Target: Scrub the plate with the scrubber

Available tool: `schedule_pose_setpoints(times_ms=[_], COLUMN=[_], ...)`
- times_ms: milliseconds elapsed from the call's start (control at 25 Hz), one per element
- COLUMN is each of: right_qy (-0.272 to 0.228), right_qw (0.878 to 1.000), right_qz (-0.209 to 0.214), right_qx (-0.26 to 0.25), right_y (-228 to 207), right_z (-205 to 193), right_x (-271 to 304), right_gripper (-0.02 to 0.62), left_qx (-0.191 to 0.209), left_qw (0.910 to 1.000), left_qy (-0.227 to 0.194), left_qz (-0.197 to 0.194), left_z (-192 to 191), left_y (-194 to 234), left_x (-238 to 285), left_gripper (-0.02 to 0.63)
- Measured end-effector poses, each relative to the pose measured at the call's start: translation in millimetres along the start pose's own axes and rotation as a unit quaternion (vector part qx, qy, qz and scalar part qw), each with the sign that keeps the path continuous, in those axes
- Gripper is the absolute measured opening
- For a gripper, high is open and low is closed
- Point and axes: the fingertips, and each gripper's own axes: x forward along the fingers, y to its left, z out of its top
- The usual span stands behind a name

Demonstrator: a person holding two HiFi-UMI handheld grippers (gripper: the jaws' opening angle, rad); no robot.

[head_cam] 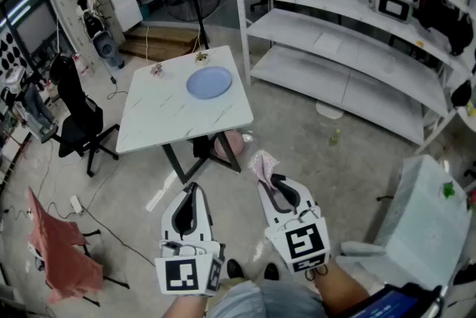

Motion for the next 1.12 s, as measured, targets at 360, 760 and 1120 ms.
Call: schedule_pose_setpoints(times_ms=[360, 760, 1120], right_qy=[-0.009, 0.006, 0.028], right_qw=[1.0, 1.0, 0.999], right_qz=[0.003, 0.016, 0.024], right_qx=[0.005, 0.019, 0.036], right_y=[-9.4, -25.4, -32.0], right_z=[-2.4, -17.9, -32.1], right_x=[2.1, 26.7, 124.5], right_gripper=[0.077, 0.086, 0.087], left_qx=[-0.001, -0.009, -0.025], left_qw=[1.0, 0.9991, 0.9981], left_qy=[0.009, 0.033, 0.048], left_qz=[0.003, 0.024, 0.027], left_z=[-8.1, -32.2, -64.9], left_y=[-0.4, 13.2, 76.2], left_x=[6.6, 21.1, 100.0], left_gripper=[0.006, 0.007, 0.006])
